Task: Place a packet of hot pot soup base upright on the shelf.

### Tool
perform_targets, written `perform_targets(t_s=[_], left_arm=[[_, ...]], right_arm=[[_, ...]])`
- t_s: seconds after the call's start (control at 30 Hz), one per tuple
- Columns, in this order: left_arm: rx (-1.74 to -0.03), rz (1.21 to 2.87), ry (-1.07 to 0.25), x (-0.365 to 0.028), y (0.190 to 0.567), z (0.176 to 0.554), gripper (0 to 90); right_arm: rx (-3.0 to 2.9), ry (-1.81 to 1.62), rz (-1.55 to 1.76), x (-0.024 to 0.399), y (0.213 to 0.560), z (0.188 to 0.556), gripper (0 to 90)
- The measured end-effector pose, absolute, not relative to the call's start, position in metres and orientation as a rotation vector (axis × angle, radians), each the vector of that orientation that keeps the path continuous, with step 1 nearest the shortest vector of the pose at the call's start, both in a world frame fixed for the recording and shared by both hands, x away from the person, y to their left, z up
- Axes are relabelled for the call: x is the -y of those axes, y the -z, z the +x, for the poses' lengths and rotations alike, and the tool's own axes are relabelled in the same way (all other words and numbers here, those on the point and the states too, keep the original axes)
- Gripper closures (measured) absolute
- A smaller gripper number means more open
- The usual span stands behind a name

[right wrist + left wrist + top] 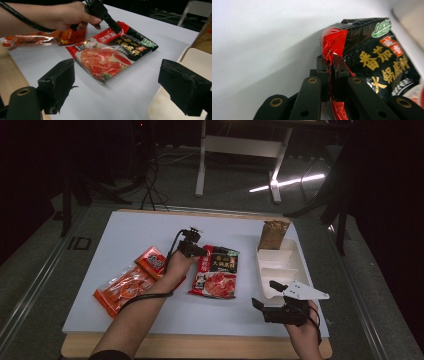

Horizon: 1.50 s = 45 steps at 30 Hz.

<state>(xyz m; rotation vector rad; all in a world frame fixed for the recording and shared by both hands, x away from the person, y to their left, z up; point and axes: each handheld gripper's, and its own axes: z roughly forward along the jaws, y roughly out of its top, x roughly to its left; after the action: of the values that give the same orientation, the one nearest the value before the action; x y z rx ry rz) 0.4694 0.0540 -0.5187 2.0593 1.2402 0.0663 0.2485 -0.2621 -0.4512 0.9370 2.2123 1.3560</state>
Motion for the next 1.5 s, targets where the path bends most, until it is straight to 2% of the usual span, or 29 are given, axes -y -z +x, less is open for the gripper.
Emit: perform_targets(t_s=[0.87, 1.07, 1.27, 1.5], left_arm=[[-0.856, 1.867, -0.207, -0.055, 0.450, 0.398, 87.7], [-0.784, 1.818, -0.194, -0.054, 0.440, 0.384, 87.7], [-0.723, 1.736, -0.116, -0.060, 0.439, 0.381, 87.5], [-0.590, 1.658, -0.067, -0.061, 0.434, 0.377, 87.5]], right_arm=[[-2.133, -1.322, 0.887, 0.268, 0.440, 0.248, 13.8], [-2.145, -1.359, 0.923, 0.269, 0.432, 0.246, 10.9], [-2.154, -1.364, 0.907, 0.264, 0.426, 0.243, 10.7], [-2.103, -1.388, 0.928, 0.267, 0.415, 0.251, 17.3]])
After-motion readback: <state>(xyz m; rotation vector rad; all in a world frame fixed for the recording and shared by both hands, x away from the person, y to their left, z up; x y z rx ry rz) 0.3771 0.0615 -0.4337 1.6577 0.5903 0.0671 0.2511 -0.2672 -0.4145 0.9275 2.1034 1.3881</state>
